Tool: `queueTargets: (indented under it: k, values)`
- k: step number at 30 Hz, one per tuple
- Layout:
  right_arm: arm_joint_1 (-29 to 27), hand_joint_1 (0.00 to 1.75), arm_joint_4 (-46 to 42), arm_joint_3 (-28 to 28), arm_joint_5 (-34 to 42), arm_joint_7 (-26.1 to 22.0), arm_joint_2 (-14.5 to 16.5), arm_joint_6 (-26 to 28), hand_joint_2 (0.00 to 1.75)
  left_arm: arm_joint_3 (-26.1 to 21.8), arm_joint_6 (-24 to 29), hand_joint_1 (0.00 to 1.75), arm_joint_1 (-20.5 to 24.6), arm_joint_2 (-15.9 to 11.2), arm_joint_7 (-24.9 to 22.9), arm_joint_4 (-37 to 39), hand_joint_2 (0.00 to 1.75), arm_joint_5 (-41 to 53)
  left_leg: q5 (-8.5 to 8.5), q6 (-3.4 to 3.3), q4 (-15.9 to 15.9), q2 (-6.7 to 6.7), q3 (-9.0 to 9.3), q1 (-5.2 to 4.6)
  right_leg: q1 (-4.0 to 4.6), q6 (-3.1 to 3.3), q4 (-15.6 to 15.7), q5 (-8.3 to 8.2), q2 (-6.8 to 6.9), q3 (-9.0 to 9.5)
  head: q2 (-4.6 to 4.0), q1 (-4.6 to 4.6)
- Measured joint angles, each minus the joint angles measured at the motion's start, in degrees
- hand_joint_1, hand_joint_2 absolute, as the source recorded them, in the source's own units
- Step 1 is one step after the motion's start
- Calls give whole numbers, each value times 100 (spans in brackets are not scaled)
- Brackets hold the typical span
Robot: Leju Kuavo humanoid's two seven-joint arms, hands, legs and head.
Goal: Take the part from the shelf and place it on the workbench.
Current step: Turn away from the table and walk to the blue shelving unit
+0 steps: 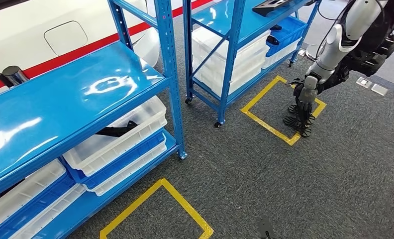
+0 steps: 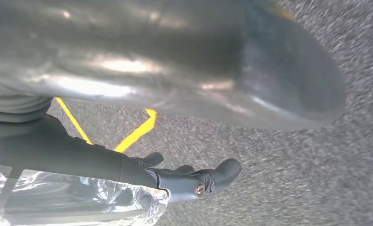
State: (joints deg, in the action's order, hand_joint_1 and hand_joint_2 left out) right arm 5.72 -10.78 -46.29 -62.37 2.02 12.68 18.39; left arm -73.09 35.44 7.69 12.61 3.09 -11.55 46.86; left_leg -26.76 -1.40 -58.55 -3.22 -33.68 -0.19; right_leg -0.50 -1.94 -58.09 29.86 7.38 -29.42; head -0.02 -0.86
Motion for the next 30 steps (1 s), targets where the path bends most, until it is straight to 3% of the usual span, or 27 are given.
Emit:
queueTargets:
  k: [2, 4, 6, 7, 8, 10, 11, 13, 15, 17, 19, 21, 22, 23, 24, 26, 28, 30]
  values:
    - [13, 0, 0, -1, -8, -2, 2, -7, 0, -1, 1, 0, 3, -1, 7, -1, 175, -7, 54, -76, 71, 140, 33, 31, -6, -25, -188, 126, -192, -63, 0, -8]
    - [0, 0, 0, 0, -11, -3, -7, -12, 0, -2, 0, 0, 12, -3, 11, -1, 175, -9, 87, -124, 99, 293, 41, 49, -22, 17, -831, 422, -541, -360, 0, -20]
    - [-28, 0, 0, -1, -14, -3, -17, -14, 0, -2, -1, 0, 13, -3, 13, 0, 175, -16, 95, -137, 94, 476, 31, 50, -24, 25, -1515, 643, -686, -720, 0, -22]
    - [-37, 0, 0, -2, -17, -5, -23, -14, 0, -2, -2, 0, 8, -1, 13, 1, 175, -28, 96, -137, 91, 565, 33, 51, -26, -7, -1611, 630, -704, -792, 0, -23]
    - [-39, 0, 0, -2, -25, -9, -28, -16, 0, -2, -3, 0, 4, -1, 13, 1, 175, -43, 95, -134, 87, 656, 39, 53, -33, -58, -1470, 519, -720, -752, 0, -23]
    - [-32, 0, 1, -2, -34, -16, -40, -19, 0, -2, -11, 0, 0, 2, 15, 1, 175, -70, 89, -103, 71, 825, 49, 62, -74, -163, -697, 155, -883, -436, 0, -25]
    - [-28, 0, 1, -2, -37, -19, -45, -20, 0, -3, -16, 0, 0, 3, 20, 1, 175, -76, 80, -73, 55, 900, 46, 54, -89, -176, -338, 9, -978, -289, 0, -25]
    - [-17, 0, 2, -3, -33, -20, -45, -20, 0, -4, -21, 0, -7, 3, 42, 1, 175, -82, 69, -8, 42, 1004, 25, 40, -90, -115, -24, -95, -1087, -153, 0, -22]
    - [-4, 0, 2, -6, -29, -20, -43, -20, 0, -4, -25, 0, -28, -3, 69, 0, 175, -83, 80, 53, 54, 1060, 1, 52, -82, -12, -15, -117, -980, -129, 0, -19]
    - [5, 0, 1, -13, -26, -22, -42, -20, 0, -4, -28, 0, -39, -11, 83, -1, 175, -83, -24, 108, -109, 827, -81, 55, -106, 75, -1, -138, -873, -117, 0, -4]
    - [-9, 0, 0, -21, -22, -30, -38, -20, 0, -4, -33, 0, -31, -15, 92, -2, 175, -84, -360, 152, -705, 485, -366, 50, -101, 139, 5, -128, -734, -110, 0, 16]
    - [-30, 0, 0, -36, -21, -45, -38, -20, 0, -3, -43, 0, -27, -17, 103, -2, 175, -97, -660, 185, -1422, 379, -732, 70, -76, 173, 5, -108, -564, -107, 0, 22]
    - [-32, 0, 0, -45, -23, -56, -40, -20, 0, -4, -48, 0, -31, -19, 107, -2, 175, -106, -675, 191, -1577, 363, -818, 78, -69, 182, 4, -100, -482, -104, 0, 22]
    - [-28, 0, 0, -53, -27, -66, -41, -20, 0, -5, -51, 0, -37, -23, 108, -2, 175, -114, -578, 189, -1504, 341, -785, 83, -64, 188, 4, -89, -407, -95, 0, 22]
    - [-24, 0, 0, -59, -32, -76, -38, -20, 0, -6, -53, 0, -41, -28, 108, -2, 175, -120, -404, 175, -1224, 293, -640, 83, -62, 187, 4, -77, -337, -79, 0, 22]
    - [-16, 0, 0, -65, -61, -87, -31, -29, 0, -7, -54, 0, -30, -36, 107, -2, 175, -140, -74, 112, -440, -4, -214, 48, -30, 156, 1, -38, -214, -33, 0, 22]
    - [-6, 0, 0, -66, -104, -90, -33, -60, 0, -7, -50, 0, -6, -38, 108, -2, 175, -168, 21, 50, -39, -195, -11, -7, 10, 103, 2, 1, -99, 8, 0, 16]
    - [17, 0, 0, -69, -131, -89, -43, -97, 0, -13, -39, 0, 4, -37, 109, -2, 175, -181, 17, 2, 1, -68, -19, -36, 24, 50, 26, 24, 30, 50, 0, 13]
